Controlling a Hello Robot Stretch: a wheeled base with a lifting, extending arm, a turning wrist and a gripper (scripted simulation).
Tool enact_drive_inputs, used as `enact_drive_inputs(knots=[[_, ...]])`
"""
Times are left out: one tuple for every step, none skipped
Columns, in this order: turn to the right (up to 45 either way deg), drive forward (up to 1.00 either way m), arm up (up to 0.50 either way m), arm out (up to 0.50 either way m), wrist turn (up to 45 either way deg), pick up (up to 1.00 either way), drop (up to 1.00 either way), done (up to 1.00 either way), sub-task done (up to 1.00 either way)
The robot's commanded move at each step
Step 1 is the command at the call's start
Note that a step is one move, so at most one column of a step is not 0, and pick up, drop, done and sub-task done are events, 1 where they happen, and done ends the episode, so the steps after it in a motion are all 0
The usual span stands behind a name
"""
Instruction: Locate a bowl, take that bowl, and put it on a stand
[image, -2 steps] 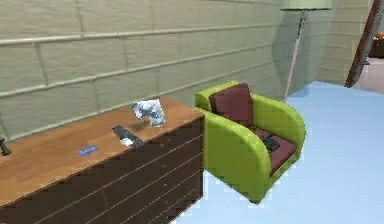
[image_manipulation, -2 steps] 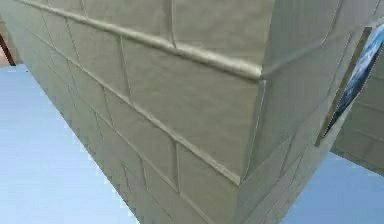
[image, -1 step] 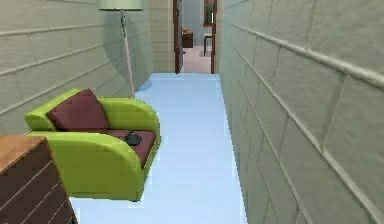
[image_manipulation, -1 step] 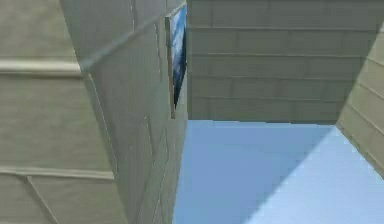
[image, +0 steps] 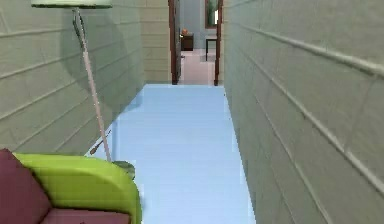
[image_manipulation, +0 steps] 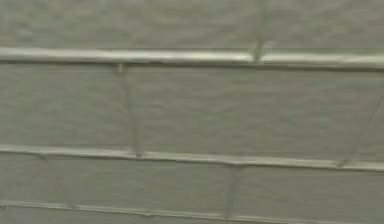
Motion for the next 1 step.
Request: enact_drive_inputs(knots=[[0.0, 1.0, 0.0, 0.0, 0.0, 0.0, 0.0, 0.0, 0.0]])
